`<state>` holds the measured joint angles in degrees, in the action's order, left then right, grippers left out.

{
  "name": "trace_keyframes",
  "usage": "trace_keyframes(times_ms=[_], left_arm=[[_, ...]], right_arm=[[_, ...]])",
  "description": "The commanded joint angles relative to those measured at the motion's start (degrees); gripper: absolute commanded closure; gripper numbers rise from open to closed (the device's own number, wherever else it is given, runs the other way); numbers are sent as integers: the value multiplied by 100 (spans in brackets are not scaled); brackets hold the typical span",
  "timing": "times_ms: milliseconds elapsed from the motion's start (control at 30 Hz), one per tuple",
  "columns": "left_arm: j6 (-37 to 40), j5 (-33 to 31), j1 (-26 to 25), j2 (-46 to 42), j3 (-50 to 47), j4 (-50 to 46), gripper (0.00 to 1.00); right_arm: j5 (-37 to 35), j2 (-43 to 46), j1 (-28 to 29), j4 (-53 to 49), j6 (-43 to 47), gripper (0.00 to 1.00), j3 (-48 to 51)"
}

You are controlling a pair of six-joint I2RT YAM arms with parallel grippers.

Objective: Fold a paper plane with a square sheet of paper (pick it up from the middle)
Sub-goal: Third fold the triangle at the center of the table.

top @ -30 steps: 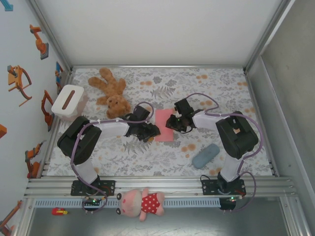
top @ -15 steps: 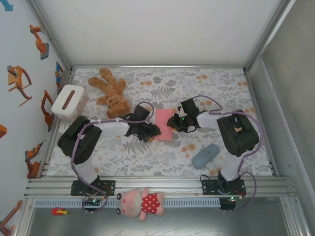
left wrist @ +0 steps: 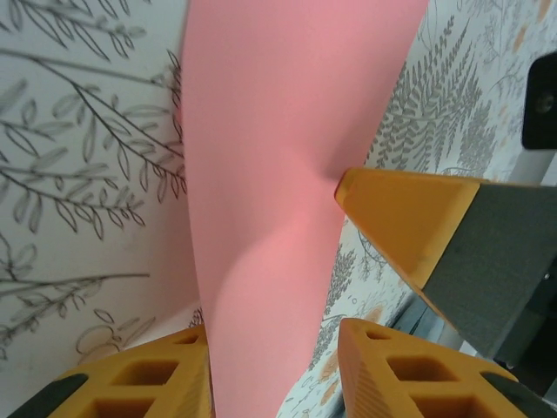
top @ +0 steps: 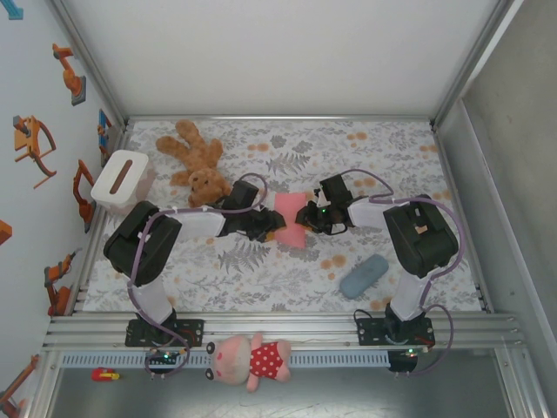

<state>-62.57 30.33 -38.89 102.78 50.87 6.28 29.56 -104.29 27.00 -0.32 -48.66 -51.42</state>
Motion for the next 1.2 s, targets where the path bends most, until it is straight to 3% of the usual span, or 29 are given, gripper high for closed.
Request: trace_keyframes(times_ms=[0,667,1000,1167], left_arm=[[-174,380,108,150,-87,319,63],[14,1043,530,661,122,490,75],[587,1113,644,723,450,-213,81],[527,1258,656,792,489,-97,89]], right_arm=[[-258,-171,-12,-381,-13,74,229],[-293,-74,-18,-368,18,73,249],[-233,13,-17,-278,41,73,220],[-193,96,-18,-186,90,71,214]])
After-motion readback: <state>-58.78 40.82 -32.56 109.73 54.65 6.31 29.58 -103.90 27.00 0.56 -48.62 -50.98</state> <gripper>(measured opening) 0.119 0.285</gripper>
